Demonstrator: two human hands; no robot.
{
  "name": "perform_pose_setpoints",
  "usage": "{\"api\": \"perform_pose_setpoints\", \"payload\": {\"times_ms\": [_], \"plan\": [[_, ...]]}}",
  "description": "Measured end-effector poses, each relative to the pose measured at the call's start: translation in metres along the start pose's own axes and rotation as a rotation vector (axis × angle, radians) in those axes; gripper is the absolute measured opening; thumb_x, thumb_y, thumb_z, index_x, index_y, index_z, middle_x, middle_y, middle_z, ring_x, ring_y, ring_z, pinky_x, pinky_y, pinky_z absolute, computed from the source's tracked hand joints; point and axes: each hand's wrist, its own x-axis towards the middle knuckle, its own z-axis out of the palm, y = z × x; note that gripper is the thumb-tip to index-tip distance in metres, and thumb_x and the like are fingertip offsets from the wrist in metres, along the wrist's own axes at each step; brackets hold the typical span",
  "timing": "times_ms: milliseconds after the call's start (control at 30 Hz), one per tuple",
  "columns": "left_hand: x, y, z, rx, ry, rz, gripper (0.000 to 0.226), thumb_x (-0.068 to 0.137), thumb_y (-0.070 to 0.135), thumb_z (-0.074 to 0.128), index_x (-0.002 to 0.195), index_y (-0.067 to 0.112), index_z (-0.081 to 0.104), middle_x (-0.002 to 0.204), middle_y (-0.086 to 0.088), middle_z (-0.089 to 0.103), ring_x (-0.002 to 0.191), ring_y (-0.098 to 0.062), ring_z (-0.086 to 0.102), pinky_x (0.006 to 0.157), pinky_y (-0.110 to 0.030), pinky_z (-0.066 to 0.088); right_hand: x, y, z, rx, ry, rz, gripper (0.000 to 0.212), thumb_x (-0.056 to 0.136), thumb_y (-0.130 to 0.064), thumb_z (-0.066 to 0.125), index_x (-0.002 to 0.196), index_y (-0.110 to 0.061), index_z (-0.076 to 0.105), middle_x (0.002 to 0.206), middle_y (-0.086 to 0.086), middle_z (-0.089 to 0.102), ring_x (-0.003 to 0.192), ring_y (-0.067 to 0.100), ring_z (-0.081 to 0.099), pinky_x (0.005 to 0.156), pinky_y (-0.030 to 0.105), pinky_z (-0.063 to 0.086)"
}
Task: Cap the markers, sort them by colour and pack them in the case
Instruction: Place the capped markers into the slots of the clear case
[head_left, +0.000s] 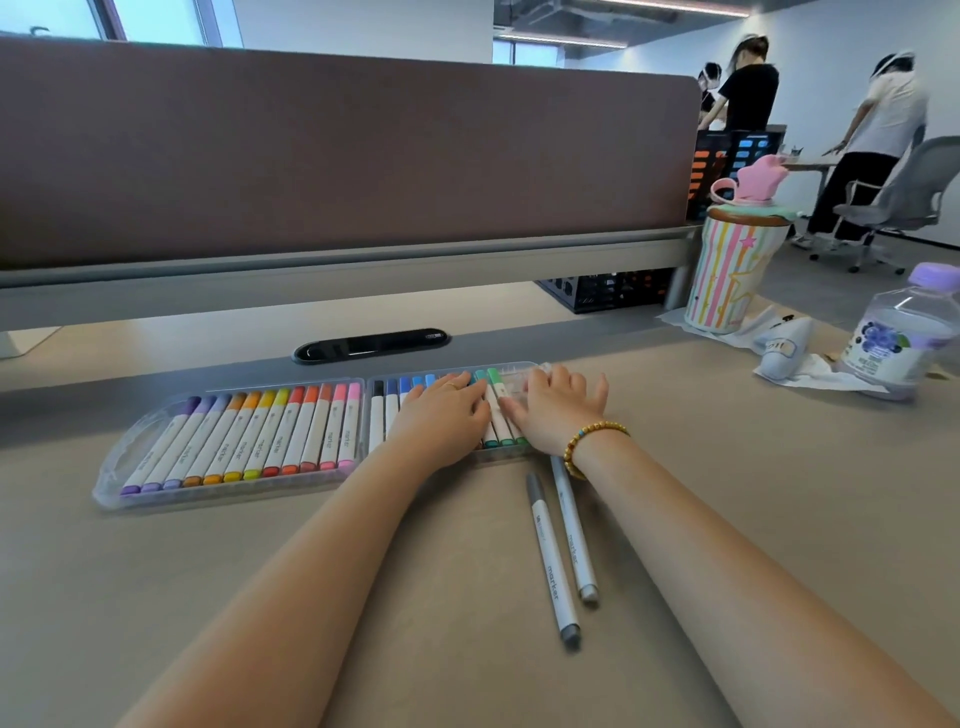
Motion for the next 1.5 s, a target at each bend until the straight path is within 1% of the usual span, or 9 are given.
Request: {"api": "perform_pose_setpoints", "payload": {"times_ms": [133, 267, 367, 567, 800, 1000, 1133, 1367, 1500], "plan": [[-0.008, 0.006, -0.007, -0.058, 0.022, 0.007, 0.042, 0.101, 0.029, 0.027, 0.136, 0.016, 0.044, 0.142, -0.004, 0.042, 0.132, -0.022, 0.038, 0.107, -0.040, 0.031, -0.009, 0.007, -0.009, 0.152, -0.052, 0.005, 0.062, 0.087, -0.061, 0.045, 0.136, -0.025, 0.039, 0.139, 0.008, 0.038, 0.129, 0.029, 0.034, 0.107, 0.047, 0.022], [-0.028, 0.020, -0.015, -0.098, 0.125, -0.070, 0.032, 0.098, 0.027, 0.036, 0.115, 0.008, 0.055, 0.120, -0.008, 0.052, 0.104, -0.022, 0.051, 0.086, -0.034, 0.045, -0.032, 0.024, -0.024, 0.468, 0.197, 0.069, 0.023, 0.095, -0.033, 0.045, 0.100, -0.014, 0.056, 0.103, 0.007, 0.056, 0.100, 0.024, 0.052, 0.083, 0.034, 0.043], [-0.046, 0.035, -0.025, 0.047, -0.073, -0.056, 0.043, 0.095, 0.040, 0.039, 0.121, 0.010, 0.054, 0.119, -0.009, 0.058, 0.104, -0.023, 0.055, 0.086, -0.034, 0.045, -0.051, 0.033, -0.045, 0.500, -0.056, 0.020, 0.032, 0.097, -0.024, 0.042, 0.068, -0.016, 0.049, 0.069, 0.002, 0.051, 0.062, 0.014, 0.049, 0.056, 0.025, 0.040], [-0.071, 0.056, -0.052, 0.134, 0.038, -0.039, 0.047, 0.094, 0.040, 0.042, 0.126, 0.006, 0.045, 0.126, -0.013, 0.051, 0.114, -0.028, 0.049, 0.085, -0.034, 0.041, -0.064, 0.030, -0.053, 0.283, -0.251, -0.004, 0.025, 0.096, -0.026, 0.046, 0.075, -0.014, 0.052, 0.069, 0.002, 0.053, 0.056, 0.013, 0.048, 0.051, 0.021, 0.042], [-0.084, 0.060, -0.058, 0.190, -0.281, 0.059, 0.049, 0.095, 0.050, 0.040, 0.119, 0.009, 0.056, 0.094, 0.000, 0.055, 0.083, -0.014, 0.050, 0.076, -0.025, 0.040, -0.066, 0.036, -0.056, 0.310, -0.357, -0.005, 0.019, 0.095, -0.026, 0.052, 0.086, -0.010, 0.057, 0.075, 0.005, 0.057, 0.061, 0.013, 0.055, 0.061, 0.022, 0.052], [-0.095, 0.076, -0.062, 0.123, -0.498, 0.091, 0.054, 0.086, 0.065, 0.041, 0.072, 0.015, 0.058, 0.062, 0.006, 0.054, 0.062, -0.009, 0.051, 0.071, -0.027, 0.038, -0.079, 0.039, -0.066, 0.269, -0.441, -0.040, 0.027, 0.094, -0.032, 0.054, 0.077, -0.012, 0.058, 0.072, 0.002, 0.054, 0.061, 0.013, 0.056, 0.049, 0.019, 0.046], [-0.101, 0.080, -0.049, 0.126, -0.564, 0.102, 0.050, 0.085, 0.063, 0.047, 0.065, 0.019, 0.058, 0.072, 0.004, 0.063, 0.063, -0.009, 0.053, 0.059, -0.021, 0.037, -0.092, 0.035, -0.063, 0.226, -0.518, -0.020, 0.029, 0.093, -0.036, 0.055, 0.079, -0.011, 0.061, 0.072, 0.002, 0.057, 0.059, 0.014, 0.058, 0.051, 0.021, 0.046], [-0.112, 0.076, -0.040, 0.088, -0.464, 0.064, 0.035, 0.090, 0.042, 0.052, 0.065, 0.017, 0.055, 0.060, 0.003, 0.053, 0.055, -0.011, 0.047, 0.054, -0.021, 0.036, -0.120, 0.030, -0.055, 0.071, -0.658, -0.003, 0.037, 0.091, -0.043, 0.056, 0.073, -0.010, 0.055, 0.063, 0.002, 0.054, 0.048, 0.014, 0.061, 0.043, 0.018, 0.039], [-0.113, 0.071, -0.034, 0.057, -0.307, -0.042, 0.022, 0.091, 0.032, 0.051, 0.086, 0.010, 0.055, 0.075, 0.000, 0.050, 0.075, -0.015, 0.051, 0.073, -0.024, 0.041, -0.124, 0.024, -0.051, 0.124, -0.583, 0.005, 0.029, 0.093, -0.032, 0.055, 0.077, -0.008, 0.055, 0.064, 0.004, 0.055, 0.043, 0.015, 0.059, 0.040, 0.017, 0.043]]}}
